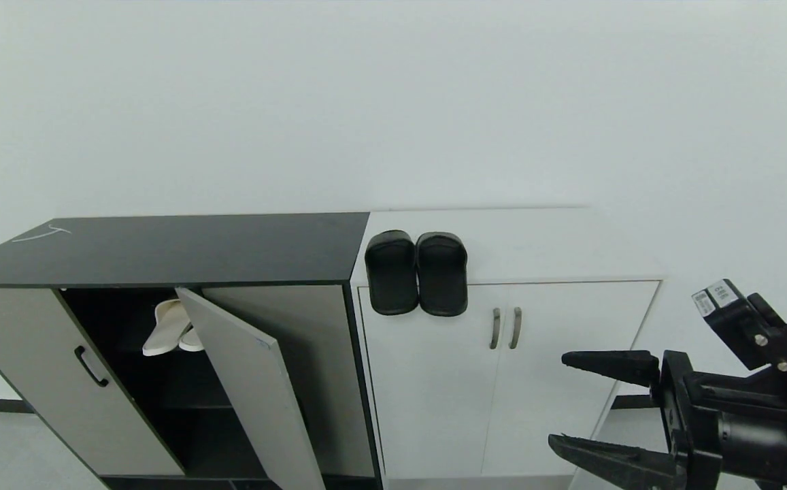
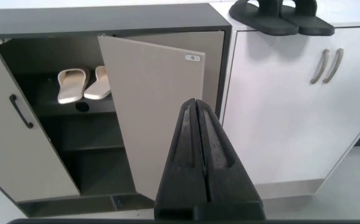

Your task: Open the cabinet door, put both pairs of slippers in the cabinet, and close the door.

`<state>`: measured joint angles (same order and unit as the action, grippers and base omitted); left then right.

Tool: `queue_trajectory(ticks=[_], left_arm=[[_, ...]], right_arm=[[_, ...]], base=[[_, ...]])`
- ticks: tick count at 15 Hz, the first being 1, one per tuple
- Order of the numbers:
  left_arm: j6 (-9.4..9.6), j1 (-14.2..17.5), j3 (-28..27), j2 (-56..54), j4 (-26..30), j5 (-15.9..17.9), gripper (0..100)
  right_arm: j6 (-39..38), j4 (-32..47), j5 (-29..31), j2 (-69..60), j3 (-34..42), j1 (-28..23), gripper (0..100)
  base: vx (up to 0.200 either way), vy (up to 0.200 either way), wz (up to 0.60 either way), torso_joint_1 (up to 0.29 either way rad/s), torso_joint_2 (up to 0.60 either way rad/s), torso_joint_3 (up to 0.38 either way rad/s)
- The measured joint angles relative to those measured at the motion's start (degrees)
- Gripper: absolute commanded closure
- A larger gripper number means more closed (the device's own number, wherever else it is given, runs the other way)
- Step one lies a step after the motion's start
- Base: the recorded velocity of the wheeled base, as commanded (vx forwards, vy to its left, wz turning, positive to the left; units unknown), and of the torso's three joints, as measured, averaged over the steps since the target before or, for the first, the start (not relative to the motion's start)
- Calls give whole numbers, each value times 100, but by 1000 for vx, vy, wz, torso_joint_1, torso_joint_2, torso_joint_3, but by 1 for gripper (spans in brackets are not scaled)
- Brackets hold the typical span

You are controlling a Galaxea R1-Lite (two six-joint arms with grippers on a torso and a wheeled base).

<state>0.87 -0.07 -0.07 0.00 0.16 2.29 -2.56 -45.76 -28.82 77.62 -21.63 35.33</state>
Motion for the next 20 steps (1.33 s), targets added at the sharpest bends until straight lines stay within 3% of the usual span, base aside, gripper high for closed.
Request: queue_trajectory(ticks=[2, 5, 7, 9, 13, 15, 20], left_arm=[[11, 0, 0, 0, 0, 0, 100], [0, -2, -2, 0, 2, -2, 100], [-7, -2, 2, 0, 2, 0, 100], [-7, -4, 5, 0, 5, 0, 100], [-2, 0, 5, 0, 2, 0, 100], [9, 0, 0, 0, 2, -2, 100], [2, 0, 5, 0, 0, -2, 100]], right_arm=[[-11, 6, 238, 28, -22, 13, 0], [-59, 15, 1139, 207, -207, 245, 0], [-143, 11, 2584, 524, -673, 425, 0], [-354, 6, 3519, 857, -1211, 621, 0], [-619, 9, 4436, 1340, -1654, 1456, 0], [-633, 0, 4543, 1515, -1779, 1582, 0], [-633, 22, 5016, 1670, -1829, 1838, 0]], base=[[200, 0, 0, 0, -29, -5], [67, 0, 0, 7, 1, -2], [0, 0, 0, 0, 0, 0], [0, 0, 0, 0, 0, 0], [0, 100, 0, -4, -1, 1], [0, 200, 0, 0, 2, 2], [0, 0, 0, 0, 0, 0]])
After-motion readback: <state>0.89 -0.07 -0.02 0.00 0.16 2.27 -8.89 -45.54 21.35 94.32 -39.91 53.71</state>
